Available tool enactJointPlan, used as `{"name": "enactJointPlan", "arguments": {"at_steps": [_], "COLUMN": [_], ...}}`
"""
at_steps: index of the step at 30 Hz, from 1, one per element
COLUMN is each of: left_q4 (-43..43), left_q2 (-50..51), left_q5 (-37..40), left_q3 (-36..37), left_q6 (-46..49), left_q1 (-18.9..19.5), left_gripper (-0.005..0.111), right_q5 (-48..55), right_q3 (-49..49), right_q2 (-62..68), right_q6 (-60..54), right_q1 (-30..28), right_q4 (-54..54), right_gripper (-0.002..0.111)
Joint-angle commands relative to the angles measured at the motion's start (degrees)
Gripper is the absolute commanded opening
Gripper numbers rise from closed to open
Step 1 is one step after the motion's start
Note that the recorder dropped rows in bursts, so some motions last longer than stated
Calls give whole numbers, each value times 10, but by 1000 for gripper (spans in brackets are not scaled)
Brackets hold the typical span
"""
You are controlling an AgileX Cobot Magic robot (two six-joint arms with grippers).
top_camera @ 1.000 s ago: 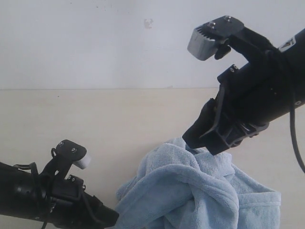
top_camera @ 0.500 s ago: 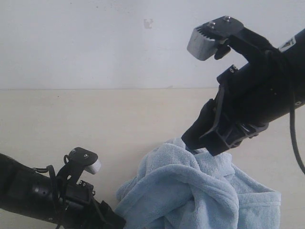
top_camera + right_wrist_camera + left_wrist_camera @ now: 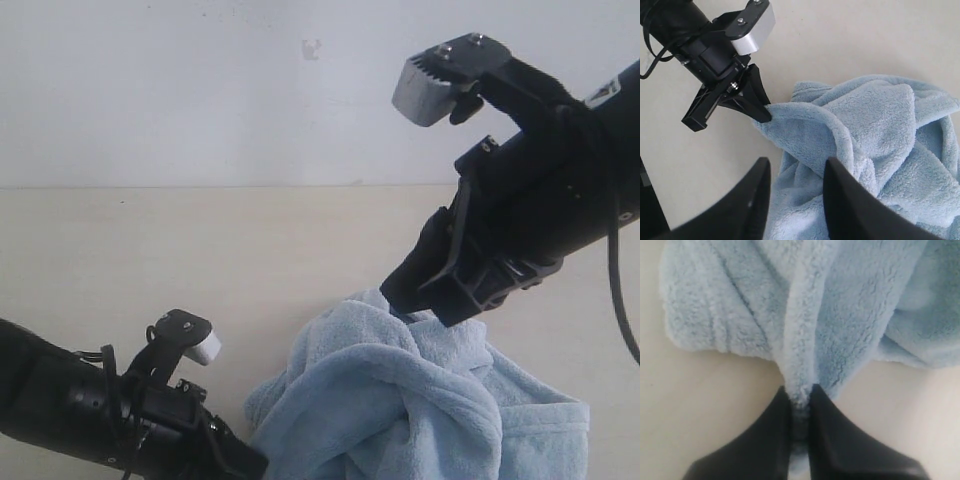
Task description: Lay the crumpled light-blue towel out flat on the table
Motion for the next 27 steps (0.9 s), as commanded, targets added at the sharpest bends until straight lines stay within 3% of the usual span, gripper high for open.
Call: {"name": "enactJointPlan", "arguments": {"at_steps": [1,6,12,16,21,23,27], "left_q4": [11,46,208,411,726,859,1137], "left_q2": [0,-13,-125,-239,-398,-452,-568], "left_q5": [7,7,-53,-110,-108,-91,42], "left_q3": [-1,-1,-1,-1,-1,-4,-38], "left_q6": [-5,-21,-165,-374,-671,-792,-1062], "left_q1": [0,0,0,0,0,0,9], "left_gripper": [4,4,4,4,4,4,4], "right_q5": [0,21,49,50,70,70,54], "right_q3": [0,0,0,0,1,10,48], "right_q2": [-4,-4,-4,-4,-4,-4,-4], "right_q6": [-4,-4,34,151,222,231,246], "right_q1": [1,1,1,1,0,0,0], "right_q4": [5,1,-84,-224,-332,-346,-377], "right_gripper": [34,34,34,34,34,34,34]}}
